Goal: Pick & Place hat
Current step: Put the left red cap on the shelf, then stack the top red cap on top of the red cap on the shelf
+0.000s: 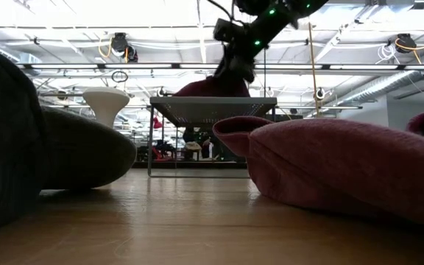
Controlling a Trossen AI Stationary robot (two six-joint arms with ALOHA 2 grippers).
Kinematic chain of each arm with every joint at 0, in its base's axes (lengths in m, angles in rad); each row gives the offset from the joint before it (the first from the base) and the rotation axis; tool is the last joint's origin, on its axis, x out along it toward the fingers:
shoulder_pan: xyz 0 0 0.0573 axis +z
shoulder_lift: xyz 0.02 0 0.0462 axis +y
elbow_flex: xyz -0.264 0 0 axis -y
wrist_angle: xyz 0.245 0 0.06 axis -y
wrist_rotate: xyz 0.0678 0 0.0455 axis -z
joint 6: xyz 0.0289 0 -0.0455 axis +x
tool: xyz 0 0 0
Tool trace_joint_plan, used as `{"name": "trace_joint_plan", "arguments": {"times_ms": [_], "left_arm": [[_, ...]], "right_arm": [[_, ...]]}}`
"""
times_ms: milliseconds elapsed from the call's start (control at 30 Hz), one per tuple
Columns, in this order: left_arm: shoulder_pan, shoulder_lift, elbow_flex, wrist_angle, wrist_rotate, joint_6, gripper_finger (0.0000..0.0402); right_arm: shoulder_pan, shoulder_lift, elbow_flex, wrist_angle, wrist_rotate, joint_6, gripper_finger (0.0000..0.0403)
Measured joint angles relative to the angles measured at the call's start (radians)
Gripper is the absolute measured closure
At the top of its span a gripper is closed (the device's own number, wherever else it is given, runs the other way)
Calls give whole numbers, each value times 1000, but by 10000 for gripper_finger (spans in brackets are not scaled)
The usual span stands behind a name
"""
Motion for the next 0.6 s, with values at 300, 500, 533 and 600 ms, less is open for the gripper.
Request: {"name": "trace_joint_plan", "arguments": {"times_ms": [300,500,533,600], "left_arm": [[0,0,0,5,-4,3,220],[0,0,0,6,-6,7,220],[0,0,0,6,-6,7,220],[0,0,0,7,-6,7,220]], "right_arm": [[24,-62,4,-71,6,172,180],[90,-118,1,-130,8,270,170],[104,-134,0,-153,8,287,170],[132,-144,4,-136,14,328,171]]}}
